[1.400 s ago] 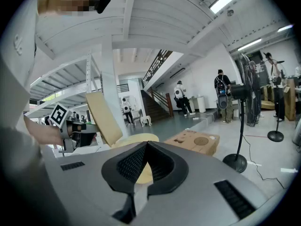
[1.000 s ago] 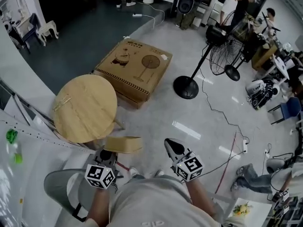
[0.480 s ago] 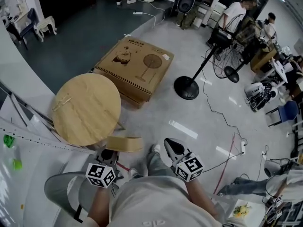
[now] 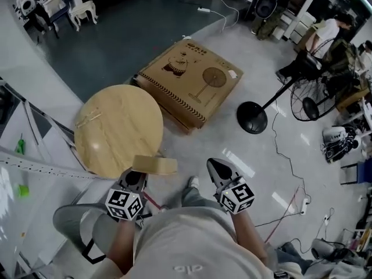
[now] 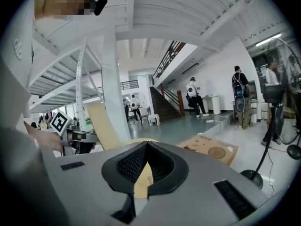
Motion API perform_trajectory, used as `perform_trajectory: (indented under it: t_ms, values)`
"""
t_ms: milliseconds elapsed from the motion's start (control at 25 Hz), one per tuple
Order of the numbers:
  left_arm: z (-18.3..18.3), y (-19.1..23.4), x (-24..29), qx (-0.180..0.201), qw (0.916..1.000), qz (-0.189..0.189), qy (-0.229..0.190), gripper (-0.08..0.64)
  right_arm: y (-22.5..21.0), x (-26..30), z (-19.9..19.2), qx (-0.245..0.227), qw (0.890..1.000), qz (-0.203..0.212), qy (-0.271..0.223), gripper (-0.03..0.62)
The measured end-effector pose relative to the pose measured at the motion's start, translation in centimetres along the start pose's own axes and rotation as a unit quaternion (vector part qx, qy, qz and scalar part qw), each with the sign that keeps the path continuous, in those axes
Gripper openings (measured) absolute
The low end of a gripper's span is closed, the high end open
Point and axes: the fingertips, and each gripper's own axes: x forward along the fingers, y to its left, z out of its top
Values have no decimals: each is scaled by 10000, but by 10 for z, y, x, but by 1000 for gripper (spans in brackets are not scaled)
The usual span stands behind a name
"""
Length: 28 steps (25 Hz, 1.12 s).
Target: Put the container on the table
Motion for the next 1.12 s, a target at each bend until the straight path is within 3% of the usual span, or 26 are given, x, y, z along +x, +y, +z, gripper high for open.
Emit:
perform_trajectory:
  t_ms: [240, 440, 600, 800, 1120]
  values:
    - [33, 4, 54, -127, 9978, 652, 42, 26, -61, 41, 33, 35, 9980, 626, 61, 26]
    - [37, 8, 88, -312, 9931, 1119, 137, 26, -95, 69, 45, 75, 9943, 1053, 119, 26]
    - [35, 16, 108, -418, 9901, 1310, 269, 26, -107, 89, 49, -153, 9911, 1296, 245, 26]
    - [33, 28, 130, -504, 9889, 1314, 477, 26, -120, 104, 53, -102, 9914, 1269, 301, 26]
    - [33, 72, 163, -568, 9895, 1093, 755, 26, -129, 127, 46, 142, 9950, 882, 447, 26]
